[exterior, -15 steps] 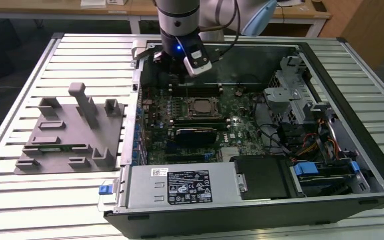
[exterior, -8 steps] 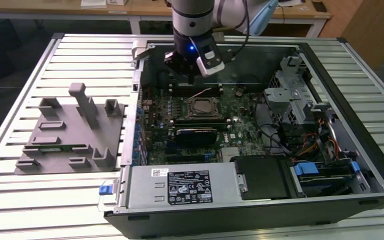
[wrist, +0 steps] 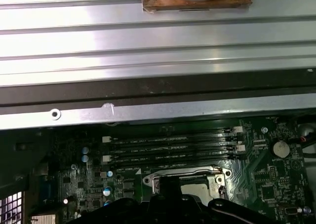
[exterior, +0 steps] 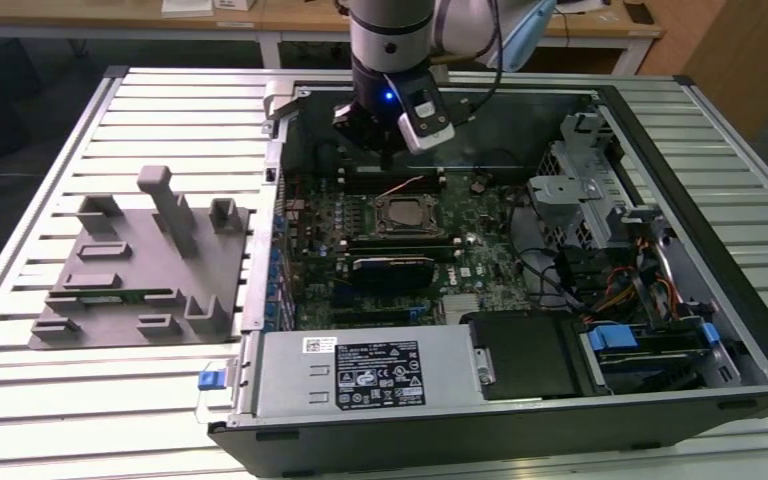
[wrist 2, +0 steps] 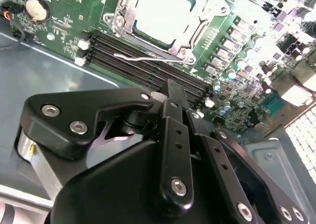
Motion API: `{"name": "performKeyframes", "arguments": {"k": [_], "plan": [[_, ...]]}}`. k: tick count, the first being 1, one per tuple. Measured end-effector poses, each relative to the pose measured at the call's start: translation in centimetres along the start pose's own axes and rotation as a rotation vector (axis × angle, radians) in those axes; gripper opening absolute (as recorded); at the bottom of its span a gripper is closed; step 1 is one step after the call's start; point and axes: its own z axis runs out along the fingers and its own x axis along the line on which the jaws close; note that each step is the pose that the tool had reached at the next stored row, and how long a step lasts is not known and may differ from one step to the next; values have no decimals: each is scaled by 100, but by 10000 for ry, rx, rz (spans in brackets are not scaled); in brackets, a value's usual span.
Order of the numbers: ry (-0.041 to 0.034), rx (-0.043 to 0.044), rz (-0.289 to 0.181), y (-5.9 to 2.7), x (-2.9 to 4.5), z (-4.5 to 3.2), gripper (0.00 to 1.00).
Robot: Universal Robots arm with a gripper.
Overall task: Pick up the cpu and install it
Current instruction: 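Install the first cpu locking lever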
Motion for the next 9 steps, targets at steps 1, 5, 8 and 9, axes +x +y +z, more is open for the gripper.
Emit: {"name": "performKeyframes", "arguments": {"k": [1, 5, 8, 9], "plan": [[-12, 31, 48, 0, 0, 1, 11], [-205, 172, 358, -2, 1, 10, 11], [-280, 178, 495, -10, 1, 41, 11], [-303, 177, 534, -12, 2, 53, 11]]}}
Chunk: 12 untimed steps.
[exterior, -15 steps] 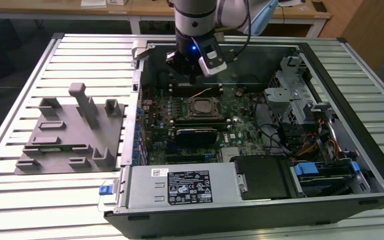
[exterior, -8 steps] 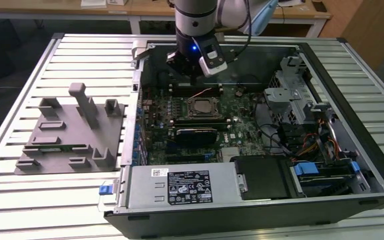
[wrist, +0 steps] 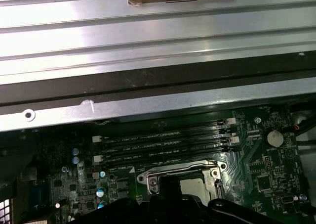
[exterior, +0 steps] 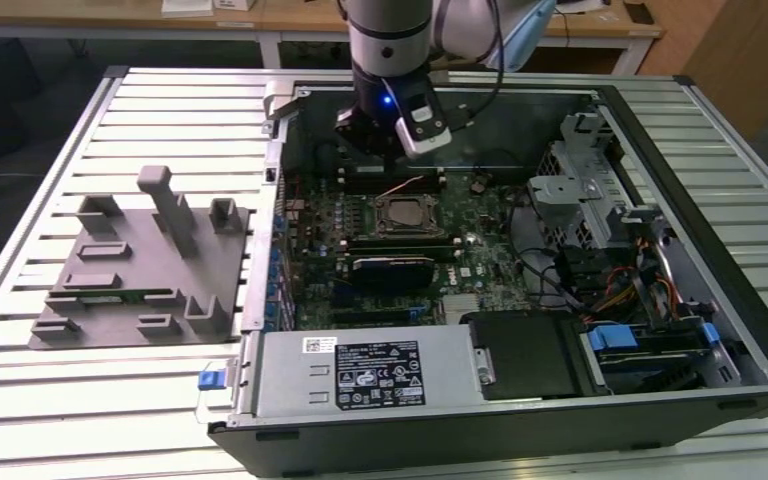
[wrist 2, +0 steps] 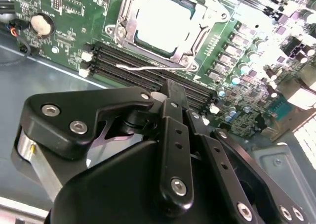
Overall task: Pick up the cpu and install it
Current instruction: 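Install the first cpu locking lever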
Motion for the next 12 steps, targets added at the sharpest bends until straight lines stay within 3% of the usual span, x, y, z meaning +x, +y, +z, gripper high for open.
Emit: {"name": "performKeyframes", "arguments": {"k": [6, 12], "plan": [[-206, -17, 157, -7, 3, 44, 11], [-531, -65, 168, -11, 4, 73, 11]]}}
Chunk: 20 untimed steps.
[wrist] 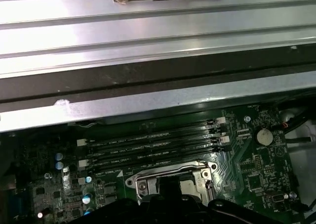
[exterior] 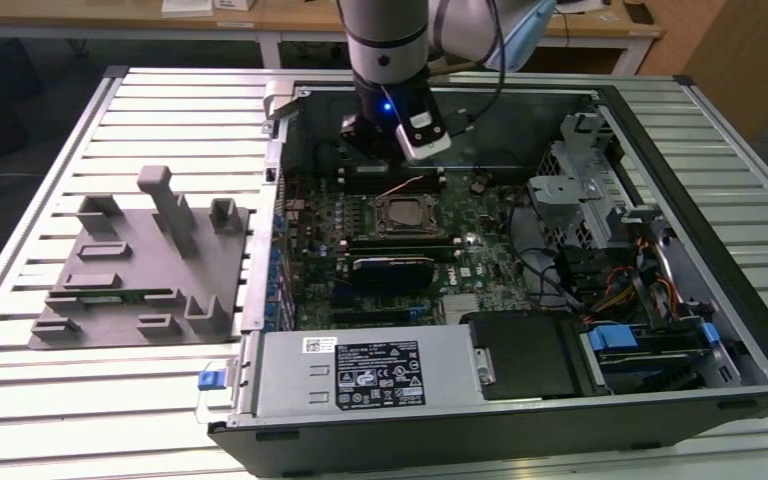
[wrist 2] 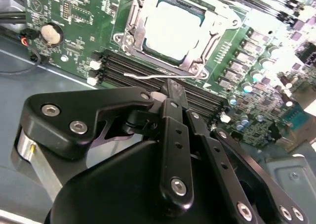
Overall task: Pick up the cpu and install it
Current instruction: 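Install the first cpu locking lever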
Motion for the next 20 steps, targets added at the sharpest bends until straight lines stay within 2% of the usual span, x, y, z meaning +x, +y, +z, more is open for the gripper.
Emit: {"name": "performKeyframes", "arguments": {"k": [2, 6, 8, 14, 20], "plan": [[-121, -19, -11, -2, 1, 6, 11], [-412, -71, -50, -3, 1, 18, 11], [-520, -88, -46, -4, 1, 28, 11], [-645, -47, 322, -18, 7, 102, 11], [-689, -15, 571, -13, 1, 149, 11]]}}
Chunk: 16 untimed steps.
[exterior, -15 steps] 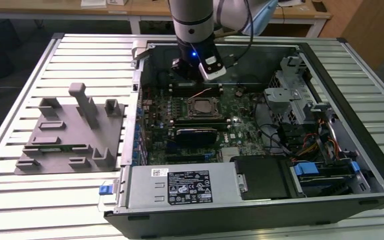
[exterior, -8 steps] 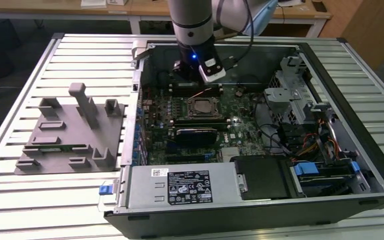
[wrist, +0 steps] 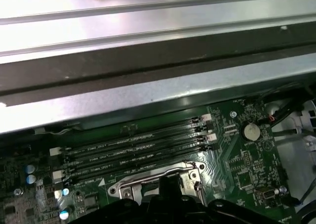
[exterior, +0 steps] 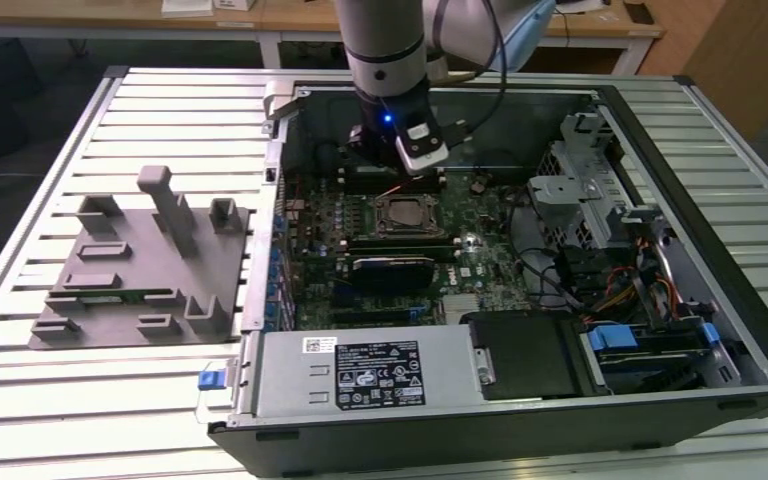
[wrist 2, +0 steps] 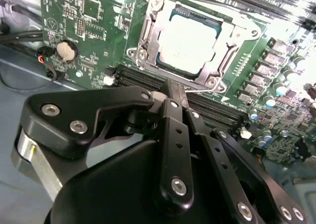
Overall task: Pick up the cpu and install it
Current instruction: 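Install the first cpu locking lever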
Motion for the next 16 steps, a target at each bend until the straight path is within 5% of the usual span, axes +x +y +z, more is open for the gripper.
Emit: {"name": "performKeyframes", "arguments": {"k": [16], "plan": [[-32, 20, 130, 76, 31, 120, 11]]}}
